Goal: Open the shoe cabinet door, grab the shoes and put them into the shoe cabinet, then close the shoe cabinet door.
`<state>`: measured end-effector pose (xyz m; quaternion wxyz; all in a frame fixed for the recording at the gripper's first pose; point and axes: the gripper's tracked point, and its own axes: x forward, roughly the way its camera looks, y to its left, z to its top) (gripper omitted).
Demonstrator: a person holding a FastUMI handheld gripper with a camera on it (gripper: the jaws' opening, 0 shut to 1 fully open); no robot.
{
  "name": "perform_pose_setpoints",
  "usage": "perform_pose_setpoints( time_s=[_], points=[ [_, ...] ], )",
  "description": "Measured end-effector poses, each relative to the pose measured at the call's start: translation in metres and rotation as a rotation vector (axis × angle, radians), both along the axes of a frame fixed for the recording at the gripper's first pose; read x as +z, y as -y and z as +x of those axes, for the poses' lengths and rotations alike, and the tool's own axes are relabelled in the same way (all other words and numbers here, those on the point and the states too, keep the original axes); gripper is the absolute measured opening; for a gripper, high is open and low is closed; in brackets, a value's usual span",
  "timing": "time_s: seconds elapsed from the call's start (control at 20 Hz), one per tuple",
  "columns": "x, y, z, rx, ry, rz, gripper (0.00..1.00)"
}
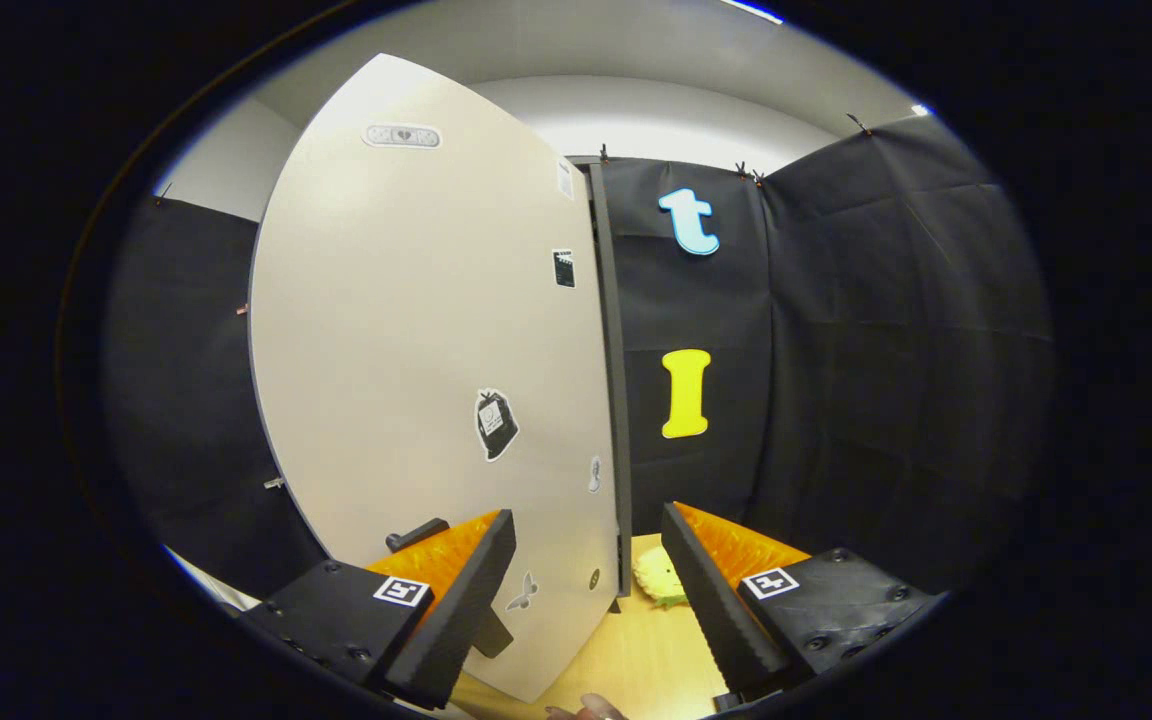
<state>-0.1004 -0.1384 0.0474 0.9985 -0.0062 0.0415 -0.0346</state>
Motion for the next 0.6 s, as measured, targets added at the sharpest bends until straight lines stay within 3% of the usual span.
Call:
perform_pose_setpoints(
  time_s=[0.35, 0.6],
  points=[
    [-0.019, -0.082, 0.045, 0.06, -0.002, -0.045, 0.98],
    [-0.025, -0.096, 0.052, 0.046, -0.003, -0.04, 0.95]
  ],
)
